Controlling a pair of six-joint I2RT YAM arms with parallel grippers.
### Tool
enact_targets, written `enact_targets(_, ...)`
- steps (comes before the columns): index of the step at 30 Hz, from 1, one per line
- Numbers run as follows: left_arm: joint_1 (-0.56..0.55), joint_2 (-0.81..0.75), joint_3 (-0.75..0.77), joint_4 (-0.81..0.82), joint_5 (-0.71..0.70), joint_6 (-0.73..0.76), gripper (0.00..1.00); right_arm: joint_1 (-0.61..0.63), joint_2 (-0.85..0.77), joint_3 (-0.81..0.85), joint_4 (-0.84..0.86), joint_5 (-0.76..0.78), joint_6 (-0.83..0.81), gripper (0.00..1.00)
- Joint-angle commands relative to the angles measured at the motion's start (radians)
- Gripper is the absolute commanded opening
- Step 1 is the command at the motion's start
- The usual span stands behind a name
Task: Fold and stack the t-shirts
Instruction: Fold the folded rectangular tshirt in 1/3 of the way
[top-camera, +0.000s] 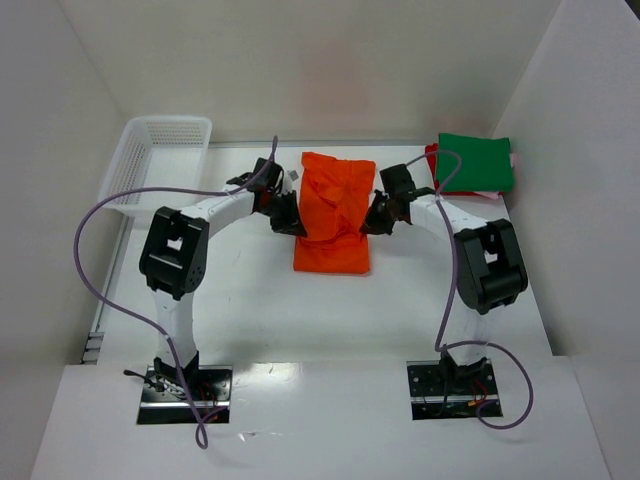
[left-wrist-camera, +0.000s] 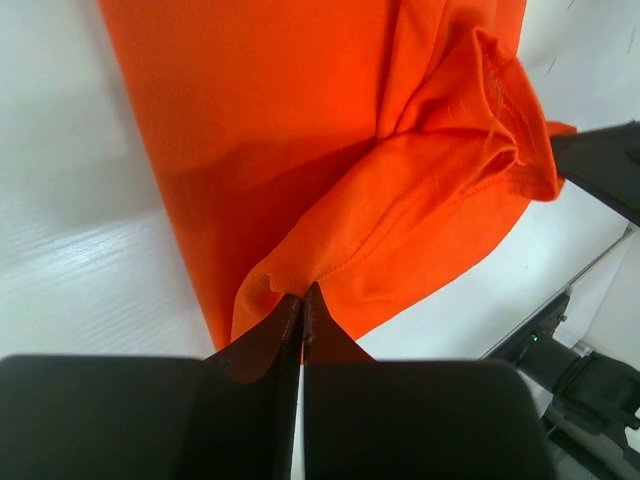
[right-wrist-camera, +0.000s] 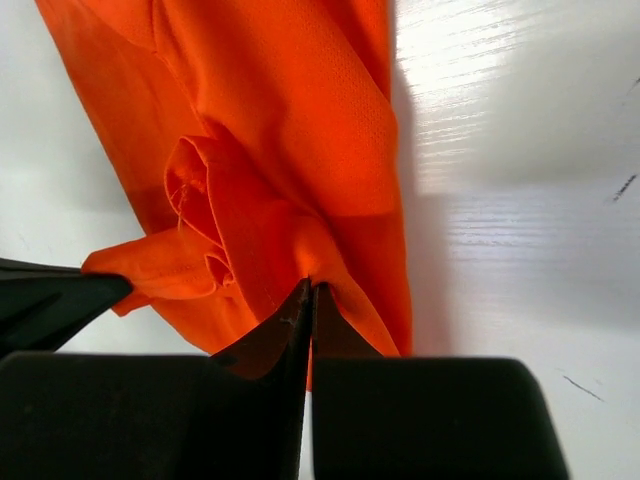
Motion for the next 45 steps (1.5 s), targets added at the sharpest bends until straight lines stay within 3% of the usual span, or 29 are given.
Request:
enact_targets(1,0.001,0.028,0.046,-0.011,0.046,0.037,0.03,-0.003,0.04,0.064,0.046,-0.029,-0.019,0.03)
enact_targets(8,0.028,0.068,0.079,-0.021,0.056,0.047,0.04,-0.003,0.086,0.143,0.035,-0.008,-0.048,0.07)
enact_targets(11,0.037,0.09,0.108,-0.021,0.056,0.047,0.1,-0.003,0.106,0.17,0.035,0.001,-0.048,0.08)
enact_targets(13,0.048,0.101,0.132,-0.021,0.056,0.047,0.17,-0.003,0.115,0.183,0.026,0.002,-0.048,0.1)
enact_targets(14,0.048,0.101,0.147,-0.021,0.065,0.047,0.28,-0.003,0.127,0.193,0.026,0.012,-0.048,0.12)
enact_targets(17,0.059,0.121,0.158,-0.021,0.075,0.056,0.43,-0.003,0.149,0.203,0.016,0.031,-0.057,0.2)
enact_targets(22,0.08,0.121,0.178,-0.001,0.075,0.065,0.71,-0.003,0.149,0.193,0.026,0.049,-0.057,0.41)
enact_targets(28,0.128,0.064,0.157,0.045,0.114,0.087,0.87,-0.022,0.091,0.193,0.082,0.067,-0.048,0.49)
enact_targets(35,0.149,-0.06,0.064,0.072,0.16,0.105,0.87,-0.032,0.016,0.232,0.081,0.051,-0.057,0.51)
enact_targets(38,0.14,-0.149,-0.022,0.113,0.16,0.105,0.87,-0.032,-0.065,0.149,0.096,0.051,-0.057,0.48)
enact_targets(41,0.104,-0.232,-0.131,0.147,0.16,0.105,0.81,-0.032,-0.132,0.056,0.125,0.051,-0.057,0.37)
enact_targets(42,0.093,-0.25,-0.157,0.171,0.16,0.094,0.79,-0.032,-0.173,0.036,0.148,0.034,-0.057,0.27)
enact_targets(45,0.036,-0.291,-0.243,0.217,0.16,0.085,0.53,-0.023,-0.215,-0.029,0.158,-0.018,-0.057,0.17)
